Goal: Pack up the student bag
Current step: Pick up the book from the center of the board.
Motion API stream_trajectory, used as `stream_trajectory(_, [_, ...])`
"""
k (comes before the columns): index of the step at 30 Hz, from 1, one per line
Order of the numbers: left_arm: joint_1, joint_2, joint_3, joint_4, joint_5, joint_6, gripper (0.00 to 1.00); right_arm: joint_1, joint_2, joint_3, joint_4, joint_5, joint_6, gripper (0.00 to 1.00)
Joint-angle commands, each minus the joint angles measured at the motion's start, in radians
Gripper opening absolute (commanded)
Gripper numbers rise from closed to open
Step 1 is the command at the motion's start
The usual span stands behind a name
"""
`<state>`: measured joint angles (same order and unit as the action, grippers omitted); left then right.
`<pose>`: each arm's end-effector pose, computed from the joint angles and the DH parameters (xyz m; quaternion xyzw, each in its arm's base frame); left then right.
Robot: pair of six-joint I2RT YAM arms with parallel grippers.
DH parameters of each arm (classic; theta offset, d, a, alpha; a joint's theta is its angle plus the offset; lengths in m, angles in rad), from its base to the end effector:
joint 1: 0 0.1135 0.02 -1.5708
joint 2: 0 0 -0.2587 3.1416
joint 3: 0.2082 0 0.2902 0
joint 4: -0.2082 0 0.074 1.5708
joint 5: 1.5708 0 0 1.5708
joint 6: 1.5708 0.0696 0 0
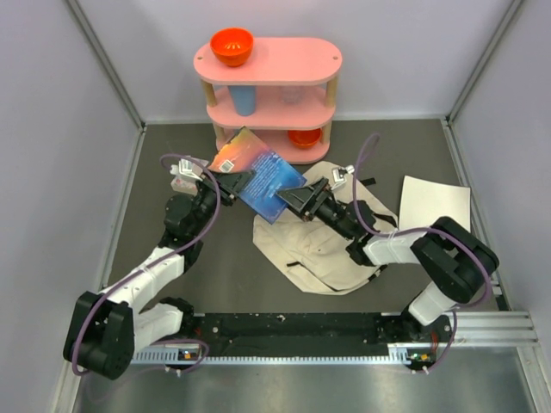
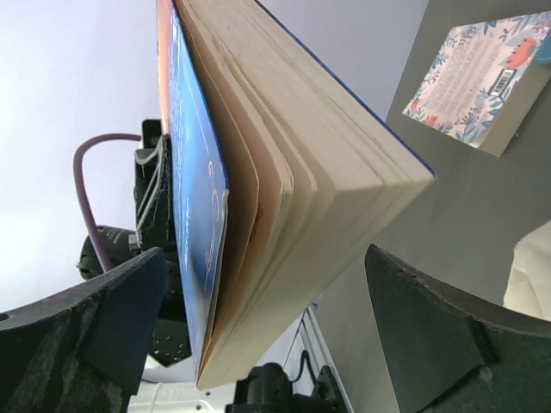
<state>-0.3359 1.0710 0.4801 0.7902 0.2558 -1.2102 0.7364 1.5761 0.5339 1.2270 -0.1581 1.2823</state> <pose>0.2810 -0.1168 0.2602 -0.1765 0.6108 -0.5939 0.4930 0.2569 0.2477 0.1835 0.1132 0.6297 0.6761 0.3656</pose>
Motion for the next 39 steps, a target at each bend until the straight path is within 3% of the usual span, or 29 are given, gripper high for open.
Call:
stream_trajectory(1, [-0.002,-0.026,0.015,0.233,0.020,-0.068,0.00,-0.008,0.027,0.087,0.302,-0.024,-0.018,0.86])
stream_trajectory(4, [-0.002,-0.023,0.008,0.236,0.019,-0.077,0.00,-0.020,0.038,0.121,0.301,-0.069,-0.003,0.77])
stream_trajectory(9, [-0.002,-0.016,0.022,0.182,0.053,-0.071,0.00,-0.037,0.035,0.121,0.316,-0.100,0.011,0.72])
stream_trajectory(18, [-0.002,0.050,-0.011,0.262,0.063,-0.120,0.00,-0.038,0.033,0.112,0.353,-0.136,0.089,0.48])
stream_trajectory(21, [-0.002,0.056,-0.015,0.277,0.059,-0.118,0.00,-0.034,0.027,0.097,0.377,-0.126,0.112,0.60])
stream_trajectory(22, [-0.002,0.056,-0.014,0.277,0.059,-0.117,0.00,-0.031,0.027,0.091,0.381,-0.121,0.114,0.50])
stream_trajectory(23, [-0.002,0.060,-0.012,0.277,0.057,-0.112,0.00,-0.028,0.025,0.089,0.382,-0.112,0.117,0.47])
stream_trajectory(30, [-0.002,0.076,-0.005,0.268,0.066,-0.107,0.00,-0.014,0.019,0.106,0.382,-0.106,0.109,0.43])
stream_trajectory(33, [-0.002,0.081,0.000,0.238,0.079,-0.101,0.00,-0.014,0.022,0.112,0.382,-0.107,0.111,0.56])
stream_trajectory(36, [-0.002,0.078,-0.014,0.244,0.076,-0.103,0.00,-0.012,0.022,0.109,0.379,-0.100,0.109,0.47])
stream_trajectory(38, [-0.002,0.073,-0.014,0.221,0.076,-0.092,0.00,-0.014,0.022,0.107,0.381,-0.095,0.107,0.32])
stream_trajectory(39, [-0.002,0.072,-0.009,0.213,0.085,-0.088,0.00,-0.012,0.025,0.106,0.381,-0.095,0.106,0.16])
